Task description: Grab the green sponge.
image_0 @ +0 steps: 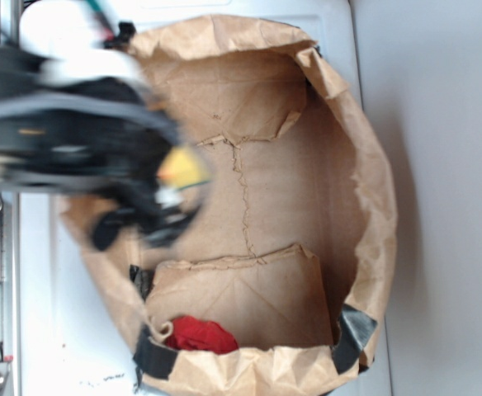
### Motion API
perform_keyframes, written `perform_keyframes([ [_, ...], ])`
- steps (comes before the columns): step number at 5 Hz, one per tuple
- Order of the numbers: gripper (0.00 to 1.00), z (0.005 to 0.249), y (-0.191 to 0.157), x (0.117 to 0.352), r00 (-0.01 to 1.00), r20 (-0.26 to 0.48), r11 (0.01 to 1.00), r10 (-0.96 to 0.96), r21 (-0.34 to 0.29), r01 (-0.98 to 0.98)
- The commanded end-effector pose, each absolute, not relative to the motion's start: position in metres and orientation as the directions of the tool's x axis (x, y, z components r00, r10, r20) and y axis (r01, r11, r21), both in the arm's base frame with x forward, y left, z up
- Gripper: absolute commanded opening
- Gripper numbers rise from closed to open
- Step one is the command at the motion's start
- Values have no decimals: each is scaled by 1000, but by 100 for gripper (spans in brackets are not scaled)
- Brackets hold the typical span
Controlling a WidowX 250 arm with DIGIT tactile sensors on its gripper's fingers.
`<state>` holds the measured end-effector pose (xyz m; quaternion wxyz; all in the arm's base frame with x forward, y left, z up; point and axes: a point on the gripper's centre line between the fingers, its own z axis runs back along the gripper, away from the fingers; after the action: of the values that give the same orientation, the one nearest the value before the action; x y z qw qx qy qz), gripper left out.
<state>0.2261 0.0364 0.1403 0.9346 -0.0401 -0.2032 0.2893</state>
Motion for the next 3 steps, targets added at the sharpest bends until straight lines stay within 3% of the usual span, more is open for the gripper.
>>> perform_keyframes([
  [1, 0, 182, 24, 259, 800, 274, 845, 533, -141, -515],
  [3, 0, 176, 14, 300, 801, 271, 845, 534, -140, -516],
])
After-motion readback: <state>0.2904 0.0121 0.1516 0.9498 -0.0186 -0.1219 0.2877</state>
